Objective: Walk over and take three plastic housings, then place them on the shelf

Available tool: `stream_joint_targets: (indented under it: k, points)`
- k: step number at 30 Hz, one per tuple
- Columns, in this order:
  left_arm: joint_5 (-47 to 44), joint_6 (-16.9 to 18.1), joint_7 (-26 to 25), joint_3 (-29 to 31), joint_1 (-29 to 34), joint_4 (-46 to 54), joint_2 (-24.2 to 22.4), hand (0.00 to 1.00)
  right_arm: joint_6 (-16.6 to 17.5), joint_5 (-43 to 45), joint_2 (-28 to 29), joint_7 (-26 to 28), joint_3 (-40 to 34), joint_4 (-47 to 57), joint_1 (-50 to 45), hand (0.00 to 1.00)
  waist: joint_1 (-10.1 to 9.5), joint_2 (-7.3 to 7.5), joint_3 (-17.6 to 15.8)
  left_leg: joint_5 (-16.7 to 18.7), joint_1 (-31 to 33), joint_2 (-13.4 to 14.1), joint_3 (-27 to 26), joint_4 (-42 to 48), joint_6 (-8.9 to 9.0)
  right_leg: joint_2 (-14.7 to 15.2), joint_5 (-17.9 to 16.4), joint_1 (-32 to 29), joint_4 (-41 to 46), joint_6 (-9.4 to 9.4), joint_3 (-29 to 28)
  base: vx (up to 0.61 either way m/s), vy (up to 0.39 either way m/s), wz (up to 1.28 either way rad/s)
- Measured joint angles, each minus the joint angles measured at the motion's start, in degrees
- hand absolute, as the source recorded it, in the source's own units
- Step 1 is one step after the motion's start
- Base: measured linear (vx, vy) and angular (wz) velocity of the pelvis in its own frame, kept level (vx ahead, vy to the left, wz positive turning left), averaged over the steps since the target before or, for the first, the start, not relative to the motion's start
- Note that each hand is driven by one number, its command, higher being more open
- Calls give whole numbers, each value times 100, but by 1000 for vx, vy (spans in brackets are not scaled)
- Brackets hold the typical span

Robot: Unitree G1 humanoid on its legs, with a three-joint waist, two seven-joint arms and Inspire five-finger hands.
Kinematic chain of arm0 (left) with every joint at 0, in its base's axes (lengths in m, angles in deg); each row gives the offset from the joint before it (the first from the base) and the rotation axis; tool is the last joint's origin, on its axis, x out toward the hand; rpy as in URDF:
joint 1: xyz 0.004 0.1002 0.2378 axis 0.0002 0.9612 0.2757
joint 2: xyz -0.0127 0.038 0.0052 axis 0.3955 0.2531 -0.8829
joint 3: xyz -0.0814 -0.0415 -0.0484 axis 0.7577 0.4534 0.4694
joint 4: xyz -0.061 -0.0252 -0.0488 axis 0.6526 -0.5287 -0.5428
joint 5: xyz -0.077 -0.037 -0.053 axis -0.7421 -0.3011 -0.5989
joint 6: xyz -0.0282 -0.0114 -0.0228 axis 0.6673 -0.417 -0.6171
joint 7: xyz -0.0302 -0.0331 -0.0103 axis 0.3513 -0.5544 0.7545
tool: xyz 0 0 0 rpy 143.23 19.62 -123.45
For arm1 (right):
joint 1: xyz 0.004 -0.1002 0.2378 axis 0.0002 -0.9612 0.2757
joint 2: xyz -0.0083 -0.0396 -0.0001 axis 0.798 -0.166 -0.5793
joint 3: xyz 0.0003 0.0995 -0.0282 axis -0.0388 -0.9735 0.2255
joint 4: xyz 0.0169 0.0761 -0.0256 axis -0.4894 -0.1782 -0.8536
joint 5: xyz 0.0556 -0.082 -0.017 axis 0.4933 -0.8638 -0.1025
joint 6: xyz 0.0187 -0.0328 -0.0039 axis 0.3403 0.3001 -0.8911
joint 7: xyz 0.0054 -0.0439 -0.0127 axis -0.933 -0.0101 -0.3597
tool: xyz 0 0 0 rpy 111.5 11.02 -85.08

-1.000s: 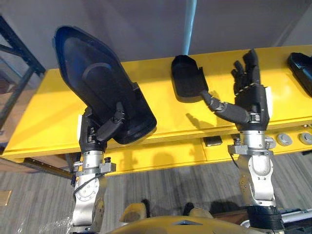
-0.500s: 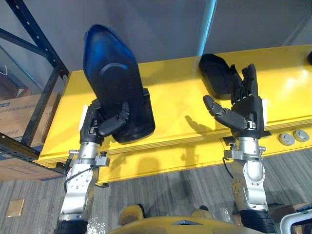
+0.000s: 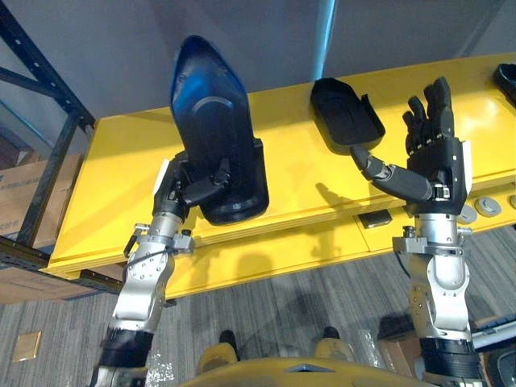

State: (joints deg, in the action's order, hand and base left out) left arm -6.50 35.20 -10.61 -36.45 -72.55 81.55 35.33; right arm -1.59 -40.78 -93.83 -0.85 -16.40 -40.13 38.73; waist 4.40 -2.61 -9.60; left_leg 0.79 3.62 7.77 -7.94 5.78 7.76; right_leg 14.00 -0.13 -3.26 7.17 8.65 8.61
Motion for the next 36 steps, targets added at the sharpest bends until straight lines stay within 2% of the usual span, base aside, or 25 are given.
stream_joint_targets:
  k: [3,8,12,14,19,22,28,29,36]
  points:
    - [-401,-8,-95,7,-797,-949,171,0,-118,14,-14,25,59,10,474,100,69,9,-210,-185,-2,-8,-107,-183,-2,-8,36,-270,163,52,-143,-50,-12,-15]
    - [-826,-12,-176,1,-1537,-1458,281,0,-245,68,-230,79,372,7,696,100,141,-21,-446,-393,-117,-23,-167,-534,6,-17,33,-399,268,45,-211,-12,-6,-4]
    - [-1044,-39,-268,-128,-2152,-1977,514,0,-329,72,-224,214,817,8,841,100,214,-48,-499,-526,-264,-49,-313,-819,-1,-24,20,-514,360,42,-351,-1,2,-12]
    - [-1070,-119,-341,-237,-2356,-2172,529,0,-348,76,-222,276,909,8,853,100,221,-50,-511,-534,-312,-59,-371,-859,-2,-24,3,-533,391,34,-420,-11,12,-14]
    - [-1241,-406,-364,-317,-2664,-2579,535,0,-468,273,-218,392,1113,27,921,100,381,-56,-566,-571,-338,-61,-414,-917,-3,-21,-71,-573,493,71,-446,-12,-2,-2]
    - [-1276,-697,-378,-318,-2875,-2836,536,0,-518,336,-219,397,1140,53,942,100,370,-66,-577,-571,-334,-58,-459,-915,-3,-26,-94,-640,580,64,-495,-18,-14,-5]
    - [-1315,-886,-343,-314,-3086,-3021,552,0,-631,446,-218,452,1251,210,1075,100,351,-137,-617,-578,-314,-59,-480,-907,1,-24,-92,-668,592,66,-517,-2,-1,-1]
    - [-1315,-894,-343,-316,-3123,-3074,552,100,-637,446,-218,451,1292,242,1089,100,353,-140,-618,-580,-314,-59,-481,-904,0,-24,-91,-667,597,66,-518,0,0,0]
    - [-1183,-1172,-410,-321,-3505,-3543,552,100,-644,445,-210,400,1395,395,1090,100,390,-142,-617,-606,-339,-57,-483,-917,-5,-21,-68,-633,580,102,-526,0,0,0]
